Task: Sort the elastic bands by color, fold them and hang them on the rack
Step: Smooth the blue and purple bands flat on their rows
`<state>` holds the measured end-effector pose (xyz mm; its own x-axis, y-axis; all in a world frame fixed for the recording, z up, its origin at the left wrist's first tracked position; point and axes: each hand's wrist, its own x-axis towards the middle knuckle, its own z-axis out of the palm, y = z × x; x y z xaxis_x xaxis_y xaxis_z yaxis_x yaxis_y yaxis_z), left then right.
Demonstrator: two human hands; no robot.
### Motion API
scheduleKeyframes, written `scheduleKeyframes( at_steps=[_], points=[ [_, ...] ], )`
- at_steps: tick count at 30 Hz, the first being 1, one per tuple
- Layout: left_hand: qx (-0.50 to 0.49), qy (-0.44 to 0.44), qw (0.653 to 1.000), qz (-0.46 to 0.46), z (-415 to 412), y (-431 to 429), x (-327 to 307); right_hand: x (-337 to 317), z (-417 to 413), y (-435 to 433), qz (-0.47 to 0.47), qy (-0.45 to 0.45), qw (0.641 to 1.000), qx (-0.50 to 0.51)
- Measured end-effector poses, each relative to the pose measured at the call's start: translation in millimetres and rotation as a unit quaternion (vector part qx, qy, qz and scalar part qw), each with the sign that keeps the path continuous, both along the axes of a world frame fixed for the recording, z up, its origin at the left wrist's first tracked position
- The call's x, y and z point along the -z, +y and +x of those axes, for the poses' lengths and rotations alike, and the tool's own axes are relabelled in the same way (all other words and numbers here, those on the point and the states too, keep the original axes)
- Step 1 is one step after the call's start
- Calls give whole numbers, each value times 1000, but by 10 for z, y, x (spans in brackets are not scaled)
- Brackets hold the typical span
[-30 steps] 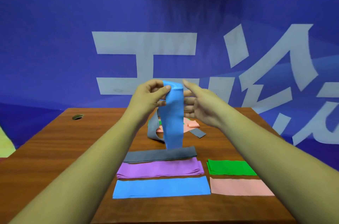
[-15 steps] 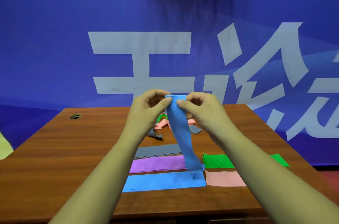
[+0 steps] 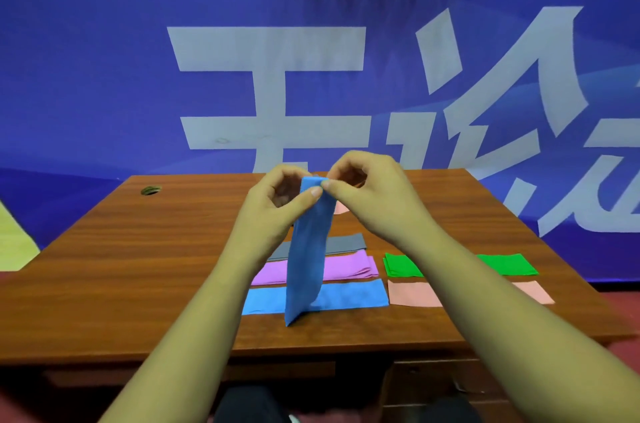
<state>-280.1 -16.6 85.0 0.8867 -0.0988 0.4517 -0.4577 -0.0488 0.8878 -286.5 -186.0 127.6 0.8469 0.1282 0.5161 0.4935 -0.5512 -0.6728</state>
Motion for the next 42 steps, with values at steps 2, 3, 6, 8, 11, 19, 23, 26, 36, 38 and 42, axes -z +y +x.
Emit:
scheduleKeyframes(
  at_steps=[2,3,6,8,11,19,23,26,36,38,42],
  points=[
    [31,49,998,11,-59,53,155,-53,-23,45,50,0,999,-2],
    [39,72,996,23,-94,71,253,-83,-22,56,69,6,998,0],
    [53,130,990,1,-205,97,498,-128,-13,62,97,80,992,2],
    [52,134,990,0,-263,114,571,-68,-18,53,135,186,973,-27],
    [42,137,990,10,-283,154,632,98,-32,54,143,275,949,-67],
    [125,269,951,83,-311,528,1129,315,60,36,196,210,957,47],
    [98,297,946,79,-319,873,1339,460,194,-119,275,205,934,99],
    [58,296,951,71,-332,1063,1414,680,226,-209,316,219,913,135],
    [-185,274,943,-45,-110,1204,1694,1788,160,-269,274,283,888,238],
    [-227,254,940,32,-82,1217,1773,1952,140,-260,196,261,906,270],
    [-301,191,923,144,-65,1225,1930,2129,44,-209,72,170,941,285]
  ],
)
